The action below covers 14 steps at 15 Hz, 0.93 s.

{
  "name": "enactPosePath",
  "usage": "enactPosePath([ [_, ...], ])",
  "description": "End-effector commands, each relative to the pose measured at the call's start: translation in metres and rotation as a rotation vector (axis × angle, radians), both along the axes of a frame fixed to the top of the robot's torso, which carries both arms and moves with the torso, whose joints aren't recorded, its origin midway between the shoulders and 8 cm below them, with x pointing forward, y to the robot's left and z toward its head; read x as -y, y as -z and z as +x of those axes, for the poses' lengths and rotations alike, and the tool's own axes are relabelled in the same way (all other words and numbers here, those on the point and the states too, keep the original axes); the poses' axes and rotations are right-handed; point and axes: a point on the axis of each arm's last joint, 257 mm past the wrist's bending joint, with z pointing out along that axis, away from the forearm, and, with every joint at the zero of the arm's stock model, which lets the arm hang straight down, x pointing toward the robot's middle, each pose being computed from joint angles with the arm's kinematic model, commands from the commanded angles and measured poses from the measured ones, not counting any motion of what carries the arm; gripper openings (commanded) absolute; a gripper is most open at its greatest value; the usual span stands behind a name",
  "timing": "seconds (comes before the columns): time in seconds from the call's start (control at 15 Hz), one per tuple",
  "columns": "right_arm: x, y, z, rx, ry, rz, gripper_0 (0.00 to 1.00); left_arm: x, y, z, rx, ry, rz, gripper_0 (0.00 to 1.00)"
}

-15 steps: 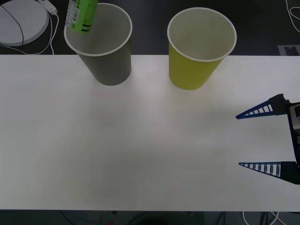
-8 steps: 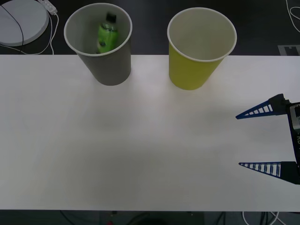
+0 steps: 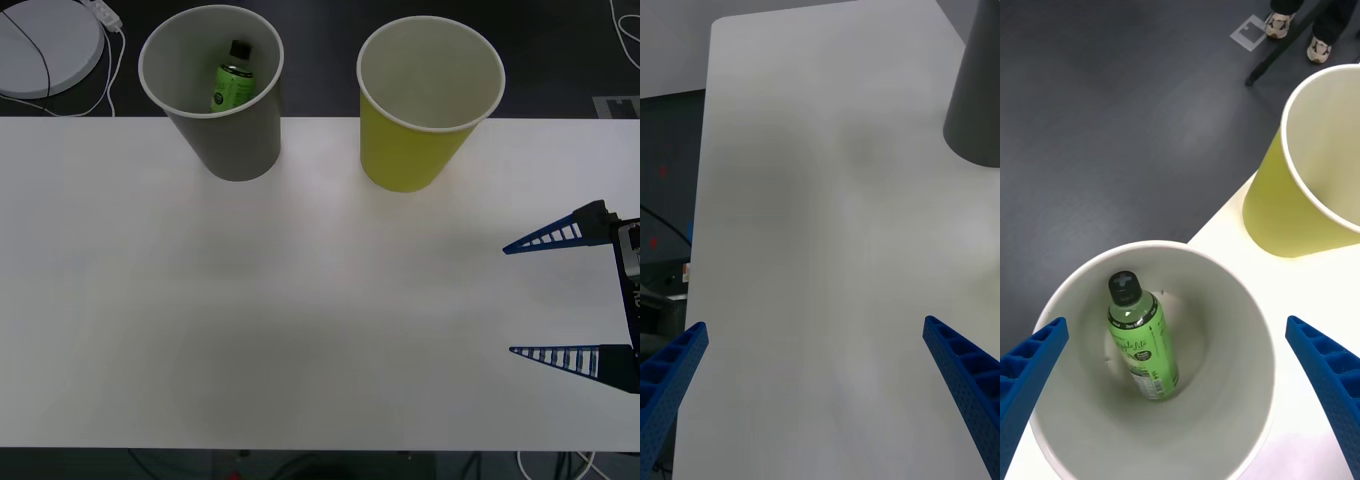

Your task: Put the can into the green bin and the plastic bottle into the gray bin

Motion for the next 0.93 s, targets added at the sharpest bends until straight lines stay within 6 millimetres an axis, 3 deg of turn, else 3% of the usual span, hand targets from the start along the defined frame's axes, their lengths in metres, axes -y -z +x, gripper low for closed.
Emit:
enactPosePath([
  [0.07, 0.000, 0.000, 0.000, 0.000, 0.000, 0.000, 1.00, -0.003, 0.009, -0.006, -0.002, 0.010, -0.016, 1.00],
  [0.93, 0.000, 0.000, 0.000, 0.000, 0.000, 0.000, 1.00, -0.037, 0.042, -0.057, -0.039, 0.078, 0.049, 1.00],
])
